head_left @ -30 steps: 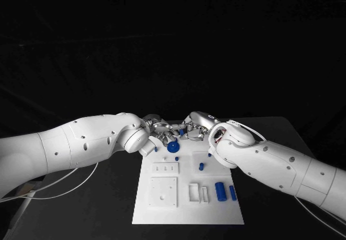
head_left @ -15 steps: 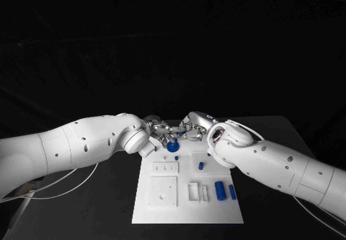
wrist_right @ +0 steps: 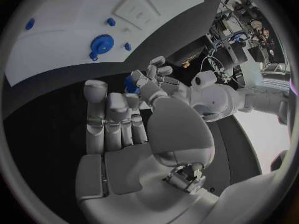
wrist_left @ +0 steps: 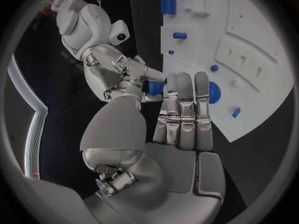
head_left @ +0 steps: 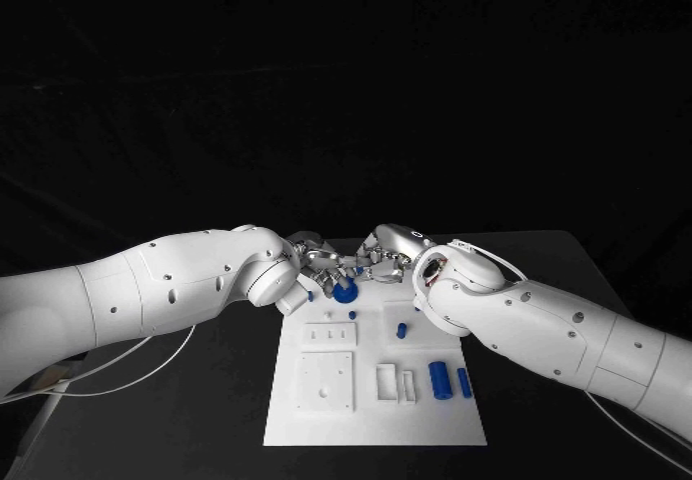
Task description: Assemble the parts on the task board
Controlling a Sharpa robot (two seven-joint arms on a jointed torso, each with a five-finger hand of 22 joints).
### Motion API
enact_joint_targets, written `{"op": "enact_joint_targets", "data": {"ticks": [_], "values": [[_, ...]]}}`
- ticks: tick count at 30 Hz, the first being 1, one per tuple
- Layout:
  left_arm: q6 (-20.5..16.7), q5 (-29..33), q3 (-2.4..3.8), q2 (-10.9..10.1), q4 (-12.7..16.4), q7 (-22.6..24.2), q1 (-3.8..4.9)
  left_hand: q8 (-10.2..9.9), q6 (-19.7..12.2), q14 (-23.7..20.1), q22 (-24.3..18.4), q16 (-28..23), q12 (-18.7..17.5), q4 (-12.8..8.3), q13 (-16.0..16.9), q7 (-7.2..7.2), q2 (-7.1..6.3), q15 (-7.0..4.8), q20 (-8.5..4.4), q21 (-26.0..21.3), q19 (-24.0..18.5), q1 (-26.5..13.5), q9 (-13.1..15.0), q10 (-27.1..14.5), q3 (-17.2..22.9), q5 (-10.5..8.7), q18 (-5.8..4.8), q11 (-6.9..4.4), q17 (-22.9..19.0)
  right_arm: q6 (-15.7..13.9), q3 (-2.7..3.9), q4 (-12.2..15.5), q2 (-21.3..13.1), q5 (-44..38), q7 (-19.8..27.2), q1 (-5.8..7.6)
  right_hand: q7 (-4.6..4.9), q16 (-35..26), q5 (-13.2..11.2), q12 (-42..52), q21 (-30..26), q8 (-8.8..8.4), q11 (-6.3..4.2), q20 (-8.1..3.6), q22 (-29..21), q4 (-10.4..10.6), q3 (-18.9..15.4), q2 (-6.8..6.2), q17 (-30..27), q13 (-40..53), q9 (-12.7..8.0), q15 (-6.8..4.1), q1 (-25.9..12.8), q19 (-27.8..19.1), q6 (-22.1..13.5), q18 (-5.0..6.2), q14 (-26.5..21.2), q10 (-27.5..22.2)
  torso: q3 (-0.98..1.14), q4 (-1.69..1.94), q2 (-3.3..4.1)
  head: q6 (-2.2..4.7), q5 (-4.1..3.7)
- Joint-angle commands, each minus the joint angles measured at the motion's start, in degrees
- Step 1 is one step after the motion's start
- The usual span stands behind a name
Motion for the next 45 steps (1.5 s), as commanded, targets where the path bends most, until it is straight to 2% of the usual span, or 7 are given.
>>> {"op": "enact_joint_targets", "data": {"ticks": [1,10,15,30,35,42,45], "values": [[1.29,-0.38,0.03,0.15,0.00,-0.07,0.00,-0.10,0.21,-0.25,0.21,0.10,-0.11,-1.18,-0.20,0.01,1.19,0.02,-0.19,-0.44,-0.30,0.03,-0.23,0.41,-0.22,0.15,-0.65,-0.21,-0.05,1.06,-0.02,0.06,0.02,-0.55,-0.18,-0.03,0.07,-0.39,0.32,-0.29,0.11,0.14,0.06,0.11,4.06,0.02,0.29,0.00,0.05,-0.05,0.09,0.02,-0.37,1.79,0.37,-0.06,0.48,0.24,0.03,-0.02,0.00,0.02,0.07],[1.29,-0.38,0.03,0.41,-0.16,-0.59,0.00,-0.09,0.28,-0.22,0.58,0.13,-0.21,-3.39,-0.37,-0.02,2.66,-0.02,-0.23,-0.75,-0.20,0.38,-0.74,0.57,-1.08,0.53,-0.68,-0.27,-0.04,1.18,-0.05,0.13,0.07,-0.55,-0.23,-0.03,0.06,-0.39,0.33,-0.26,0.16,0.15,0.06,0.11,4.08,0.07,0.29,0.11,0.11,-0.04,0.10,0.02,-0.42,1.81,0.38,-0.08,0.49,0.26,0.04,-0.05,0.05,0.00,0.03],[1.28,-0.38,0.03,0.65,-0.31,-0.88,-0.01,-0.10,0.38,-0.20,0.89,0.16,-0.29,-5.02,-0.47,-0.03,4.32,-0.05,-0.26,-0.94,-0.16,1.03,-1.01,0.65,-2.06,0.70,-0.72,-0.31,-0.03,1.19,-0.06,0.22,0.11,-0.55,-0.24,-0.03,0.06,-0.39,0.33,-0.26,0.16,0.15,0.06,0.11,4.08,0.07,0.29,0.11,0.11,-0.04,0.10,0.02,-0.42,1.81,0.38,-0.08,0.49,0.26,0.03,-0.07,0.04,-0.06,0.02],[1.23,-0.38,0.03,0.96,-0.72,-1.23,-0.09,-0.11,0.40,-0.14,1.24,0.20,-0.33,-5.71,-0.55,-0.07,6.06,-0.09,-0.29,-1.23,-0.07,1.58,-1.31,0.76,-3.03,0.53,-0.74,-0.36,0.02,1.53,-0.10,0.31,0.27,-0.65,-0.31,-0.05,0.08,-0.37,0.36,-0.18,0.30,0.14,0.06,0.10,4.12,0.02,0.31,0.13,0.22,0.02,0.09,0.02,-0.38,1.86,0.36,-0.11,0.52,0.29,-0.01,0.03,0.06,-0.12,0.02],[1.19,-0.28,0.04,1.17,-0.97,-1.23,-0.17,-0.12,0.44,-0.10,1.45,0.27,-0.47,-7.40,-0.70,-0.23,7.92,-0.17,-0.37,-1.40,-0.04,2.71,-1.52,0.84,-3.56,2.50,-0.81,-0.45,0.08,1.57,-0.14,0.31,0.37,-1.07,-0.32,-0.09,0.08,-0.37,0.36,-0.18,0.30,0.14,0.06,0.10,4.12,0.02,0.31,0.13,0.22,0.02,0.09,0.02,-0.38,1.86,0.36,-0.11,0.52,0.29,0.02,0.02,0.07,-0.18,0.08],[1.58,-0.20,0.04,1.33,-1.25,-1.55,-0.35,-0.15,0.16,-0.23,1.69,0.17,-1.39,-10.20,-1.55,-0.40,10.75,-0.18,-0.40,-1.44,-0.15,6.61,-3.85,0.57,-1.56,8.37,-0.80,-0.42,0.05,1.69,-0.17,0.22,0.38,-1.26,-0.35,-0.11,0.08,-0.37,0.36,-0.18,0.30,0.14,0.06,0.10,4.12,0.02,0.31,0.13,0.22,0.02,0.09,0.02,-0.38,1.86,0.36,-0.11,0.52,0.29,0.00,0.00,0.12,-0.31,0.13],[1.78,-0.19,0.05,1.28,-1.25,-1.63,-0.40,-0.11,0.41,-0.23,1.86,0.24,-1.71,-11.19,-1.95,-0.51,11.11,-0.20,-0.41,-1.34,-0.19,7.27,-4.73,0.75,-0.83,10.18,-0.76,-0.46,0.09,1.75,-0.18,0.16,0.34,-1.28,-0.36,-0.11,0.08,-0.37,0.36,-0.18,0.30,0.14,0.06,0.10,4.12,0.02,0.31,0.13,0.22,0.02,0.09,0.02,-0.38,1.86,0.36,-0.11,0.52,0.29,0.01,0.05,0.10,-0.36,0.07]]}}
